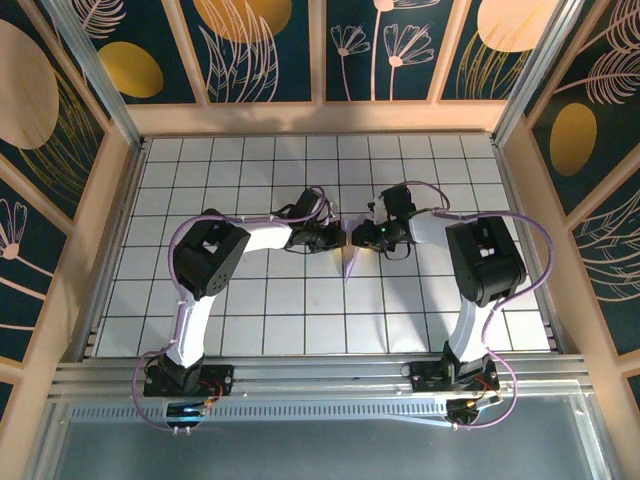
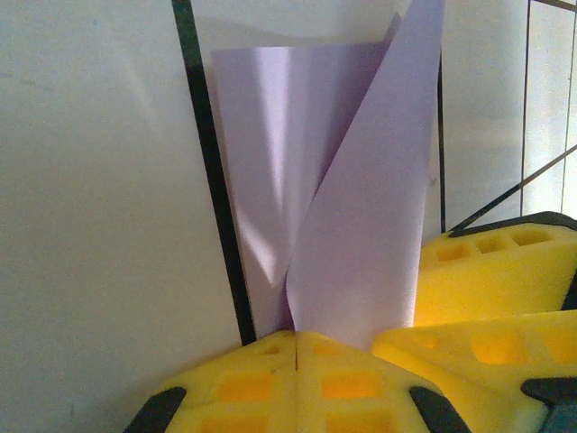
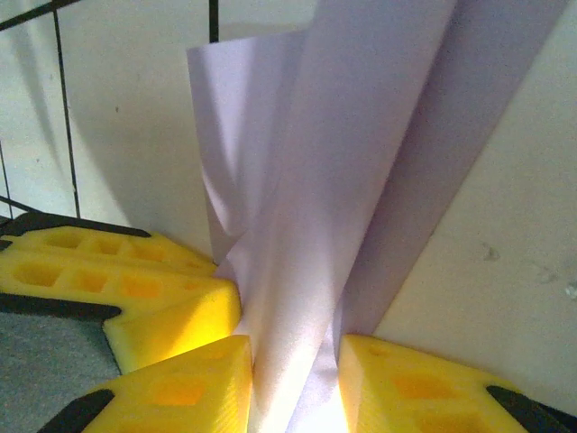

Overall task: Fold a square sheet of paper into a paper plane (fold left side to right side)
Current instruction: Fold the wing for the fifth time at the center of the table.

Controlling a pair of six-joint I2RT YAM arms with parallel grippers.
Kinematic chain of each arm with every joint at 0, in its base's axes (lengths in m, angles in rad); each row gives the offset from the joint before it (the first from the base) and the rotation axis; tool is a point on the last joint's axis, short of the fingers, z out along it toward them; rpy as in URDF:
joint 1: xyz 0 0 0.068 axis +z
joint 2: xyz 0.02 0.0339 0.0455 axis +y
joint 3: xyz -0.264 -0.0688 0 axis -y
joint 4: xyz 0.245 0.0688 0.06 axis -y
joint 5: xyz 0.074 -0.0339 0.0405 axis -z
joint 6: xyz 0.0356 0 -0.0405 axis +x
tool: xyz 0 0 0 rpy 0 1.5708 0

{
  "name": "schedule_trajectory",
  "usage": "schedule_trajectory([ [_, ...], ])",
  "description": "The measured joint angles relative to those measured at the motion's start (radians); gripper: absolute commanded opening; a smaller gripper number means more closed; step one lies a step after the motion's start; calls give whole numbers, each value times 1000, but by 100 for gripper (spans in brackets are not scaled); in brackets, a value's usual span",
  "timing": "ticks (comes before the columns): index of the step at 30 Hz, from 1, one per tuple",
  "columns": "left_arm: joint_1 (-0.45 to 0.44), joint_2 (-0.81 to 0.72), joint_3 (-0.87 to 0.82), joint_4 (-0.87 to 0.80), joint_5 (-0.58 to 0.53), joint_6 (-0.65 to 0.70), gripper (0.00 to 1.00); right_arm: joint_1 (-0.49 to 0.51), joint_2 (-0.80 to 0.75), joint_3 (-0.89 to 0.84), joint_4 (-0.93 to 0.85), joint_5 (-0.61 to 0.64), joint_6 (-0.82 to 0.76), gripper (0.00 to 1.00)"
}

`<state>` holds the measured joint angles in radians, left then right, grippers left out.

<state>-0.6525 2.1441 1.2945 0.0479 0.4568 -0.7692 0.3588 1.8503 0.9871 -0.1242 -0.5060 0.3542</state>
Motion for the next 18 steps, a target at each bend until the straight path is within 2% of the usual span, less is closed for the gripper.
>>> schedule_trajectory([
  [8,0,9,24,-29,-8,7,4,-3,-2,-5,16,1,3,34],
  [15,0,13,32,-34,-14,9,3,-23,-42,-23,43,19,3,39],
  [18,0,14,35,-36,-14,10,3,-40,-70,-23,43,21,2,36],
])
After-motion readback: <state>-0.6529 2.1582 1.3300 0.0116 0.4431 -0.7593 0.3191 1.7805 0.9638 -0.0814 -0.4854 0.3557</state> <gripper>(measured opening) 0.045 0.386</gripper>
